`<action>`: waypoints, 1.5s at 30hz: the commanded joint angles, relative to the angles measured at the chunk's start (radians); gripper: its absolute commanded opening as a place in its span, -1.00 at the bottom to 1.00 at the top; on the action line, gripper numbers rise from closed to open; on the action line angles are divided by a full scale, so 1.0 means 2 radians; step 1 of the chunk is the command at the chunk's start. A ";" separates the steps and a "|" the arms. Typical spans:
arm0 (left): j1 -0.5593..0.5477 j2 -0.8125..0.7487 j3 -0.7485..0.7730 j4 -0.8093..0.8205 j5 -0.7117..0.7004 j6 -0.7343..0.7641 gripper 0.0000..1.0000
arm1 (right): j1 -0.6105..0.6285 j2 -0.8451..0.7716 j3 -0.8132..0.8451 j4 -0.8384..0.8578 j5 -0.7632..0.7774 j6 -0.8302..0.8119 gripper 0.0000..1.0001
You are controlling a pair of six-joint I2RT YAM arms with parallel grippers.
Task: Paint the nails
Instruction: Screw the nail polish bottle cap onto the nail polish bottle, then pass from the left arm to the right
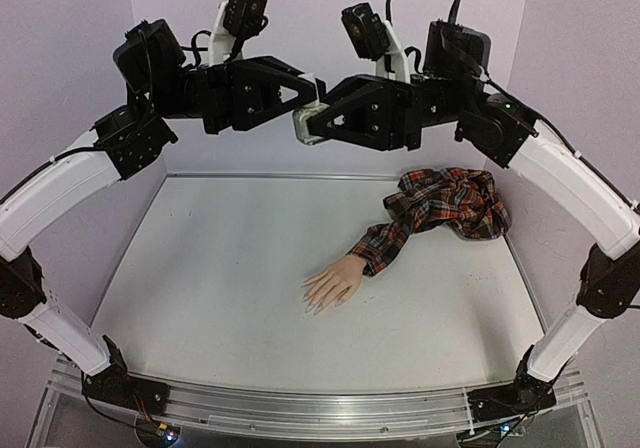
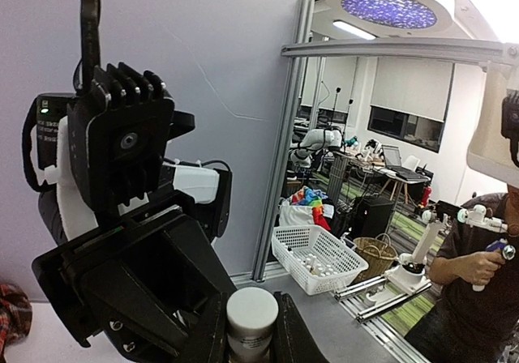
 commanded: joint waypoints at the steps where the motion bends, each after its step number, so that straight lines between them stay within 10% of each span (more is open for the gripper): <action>1: -0.012 0.010 0.016 -0.186 -0.134 0.049 -1.00 | 0.004 -0.042 -0.072 0.051 0.108 -0.043 -0.41; 7: -0.010 -0.040 -0.014 -0.238 -0.304 0.088 -1.00 | -0.020 -0.105 -0.179 0.039 0.247 -0.045 0.25; 12: -0.010 -0.063 -0.055 -0.175 -0.247 0.088 -1.00 | -0.023 -0.109 -0.195 0.039 0.211 -0.044 0.39; 21: -0.011 -0.062 -0.082 -0.106 -0.158 0.103 -1.00 | -0.023 -0.099 -0.167 0.041 0.137 -0.034 -0.14; 45: -0.010 -0.027 -0.064 -0.035 -0.068 0.091 -1.00 | -0.022 -0.075 -0.134 0.058 0.047 -0.009 -0.34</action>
